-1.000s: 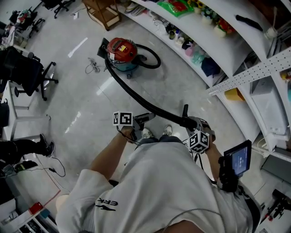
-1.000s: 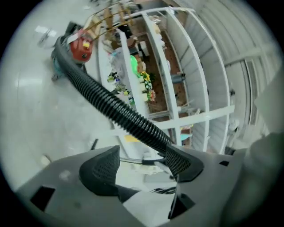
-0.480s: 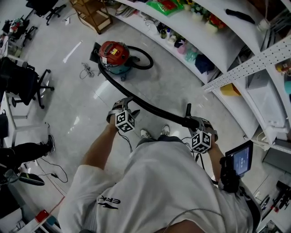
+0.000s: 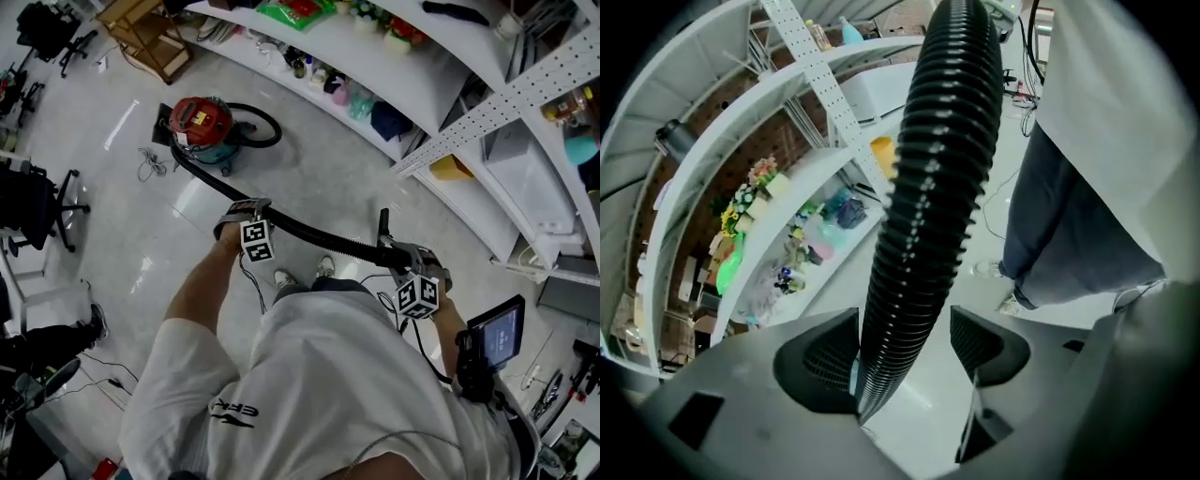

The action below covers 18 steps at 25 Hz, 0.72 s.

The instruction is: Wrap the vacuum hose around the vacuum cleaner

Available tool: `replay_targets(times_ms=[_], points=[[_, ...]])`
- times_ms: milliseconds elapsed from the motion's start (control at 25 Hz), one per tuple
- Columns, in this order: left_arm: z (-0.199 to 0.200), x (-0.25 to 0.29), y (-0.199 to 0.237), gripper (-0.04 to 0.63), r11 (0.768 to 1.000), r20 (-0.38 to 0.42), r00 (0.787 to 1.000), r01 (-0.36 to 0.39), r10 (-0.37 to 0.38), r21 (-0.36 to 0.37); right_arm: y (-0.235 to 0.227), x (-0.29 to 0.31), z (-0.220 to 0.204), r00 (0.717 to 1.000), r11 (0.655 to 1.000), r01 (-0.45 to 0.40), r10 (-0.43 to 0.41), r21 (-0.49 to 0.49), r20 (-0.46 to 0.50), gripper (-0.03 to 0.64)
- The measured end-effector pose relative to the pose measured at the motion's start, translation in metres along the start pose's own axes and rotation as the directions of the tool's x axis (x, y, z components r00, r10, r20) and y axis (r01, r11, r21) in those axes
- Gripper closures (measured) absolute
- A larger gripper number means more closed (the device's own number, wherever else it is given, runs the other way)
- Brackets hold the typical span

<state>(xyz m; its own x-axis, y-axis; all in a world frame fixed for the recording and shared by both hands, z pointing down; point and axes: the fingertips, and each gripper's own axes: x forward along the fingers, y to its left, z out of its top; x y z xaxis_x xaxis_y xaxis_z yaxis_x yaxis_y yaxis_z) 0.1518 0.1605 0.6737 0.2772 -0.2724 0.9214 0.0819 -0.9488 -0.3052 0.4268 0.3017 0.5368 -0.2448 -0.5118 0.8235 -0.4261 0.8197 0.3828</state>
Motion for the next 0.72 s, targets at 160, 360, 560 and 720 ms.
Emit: replay_targets(times_ms=[160, 360, 560, 720], points=[[0.013, 0.021, -0.010, 0.298, 0.997, -0.017, 0.998, 0.065, -0.064, 0.033, -0.005, -0.015, -0.017, 1.000, 1.000, 0.010, -0.010, -0.008, -0.022, 0.499], [0.034, 0.031, -0.028, 0.413, 0.994, -0.010, 0.994, 0.106, -0.106, 0.002, -0.017, -0.016, -0.049, 0.998, 1.000, 0.006, -0.007, -0.025, -0.063, 0.499], [0.046, 0.031, -0.064, 0.414, 0.982, -0.018, 0.986, 0.165, -0.167, -0.097, -0.031, -0.008, -0.075, 0.996, 0.997, -0.025, 0.019, -0.073, -0.081, 0.500], [0.050, 0.026, -0.093, 0.414, 0.961, -0.026, 0.975, 0.213, -0.220, -0.174, -0.043, 0.003, -0.083, 0.997, 0.989, -0.058, 0.049, -0.136, -0.067, 0.499]])
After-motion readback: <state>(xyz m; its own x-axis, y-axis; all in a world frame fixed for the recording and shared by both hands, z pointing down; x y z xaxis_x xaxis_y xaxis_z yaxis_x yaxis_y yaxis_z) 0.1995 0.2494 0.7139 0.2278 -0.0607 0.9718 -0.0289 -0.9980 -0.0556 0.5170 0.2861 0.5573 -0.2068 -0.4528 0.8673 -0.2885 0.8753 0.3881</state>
